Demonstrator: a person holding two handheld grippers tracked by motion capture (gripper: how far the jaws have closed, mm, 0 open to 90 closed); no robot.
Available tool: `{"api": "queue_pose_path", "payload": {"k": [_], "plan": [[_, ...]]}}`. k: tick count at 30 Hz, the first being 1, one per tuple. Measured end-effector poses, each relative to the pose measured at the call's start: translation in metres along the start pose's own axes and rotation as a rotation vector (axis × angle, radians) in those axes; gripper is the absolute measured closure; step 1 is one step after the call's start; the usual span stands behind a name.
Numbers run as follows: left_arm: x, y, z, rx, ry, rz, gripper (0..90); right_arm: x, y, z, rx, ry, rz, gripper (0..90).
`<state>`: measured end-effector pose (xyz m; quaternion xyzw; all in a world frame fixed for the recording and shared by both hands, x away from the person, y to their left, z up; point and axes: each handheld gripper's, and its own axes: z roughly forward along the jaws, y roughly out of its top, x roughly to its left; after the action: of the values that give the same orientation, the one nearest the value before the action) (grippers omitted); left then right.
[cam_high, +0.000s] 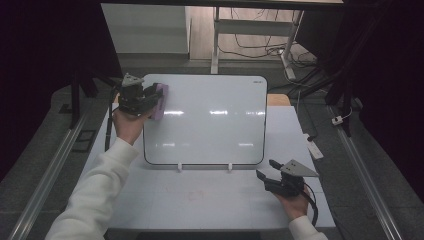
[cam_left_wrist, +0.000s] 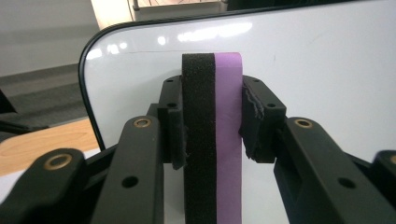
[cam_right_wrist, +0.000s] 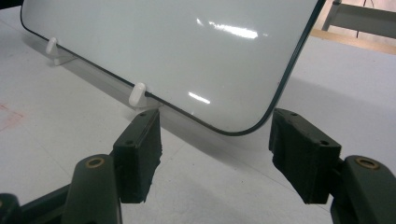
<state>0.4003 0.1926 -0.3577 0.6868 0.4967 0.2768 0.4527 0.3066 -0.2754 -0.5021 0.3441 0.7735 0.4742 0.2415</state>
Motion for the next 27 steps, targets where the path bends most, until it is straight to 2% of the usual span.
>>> {"api": "queue_pose_path", "payload": {"k": [4,6,8,19,22,27], "plan": [[-0.003,-0.001,0.002,-0.002,0.009,0.008,62.1,0.001,0.0,0.0,0.001,0.0,-0.003,34.2],[-0.005,-0.001,0.005,0.014,-0.008,0.008,59.4,0.0,0.0,0.0,0.002,0.0,-0.003,34.1],[-0.007,-0.002,0.007,0.016,-0.001,0.015,57.3,0.0,0.0,0.0,0.002,-0.002,-0.003,34.1],[-0.006,-0.003,0.007,0.011,-0.005,0.008,57.1,0.0,0.0,0.0,0.001,-0.002,-0.004,34.1],[-0.005,-0.003,0.005,0.001,-0.013,0.006,53.3,0.0,0.0,0.0,0.002,-0.002,-0.003,34.1],[0.003,-0.005,-0.002,-0.025,-0.046,-0.027,45.4,-0.001,-0.001,0.0,0.003,-0.002,-0.002,34.0]]}}
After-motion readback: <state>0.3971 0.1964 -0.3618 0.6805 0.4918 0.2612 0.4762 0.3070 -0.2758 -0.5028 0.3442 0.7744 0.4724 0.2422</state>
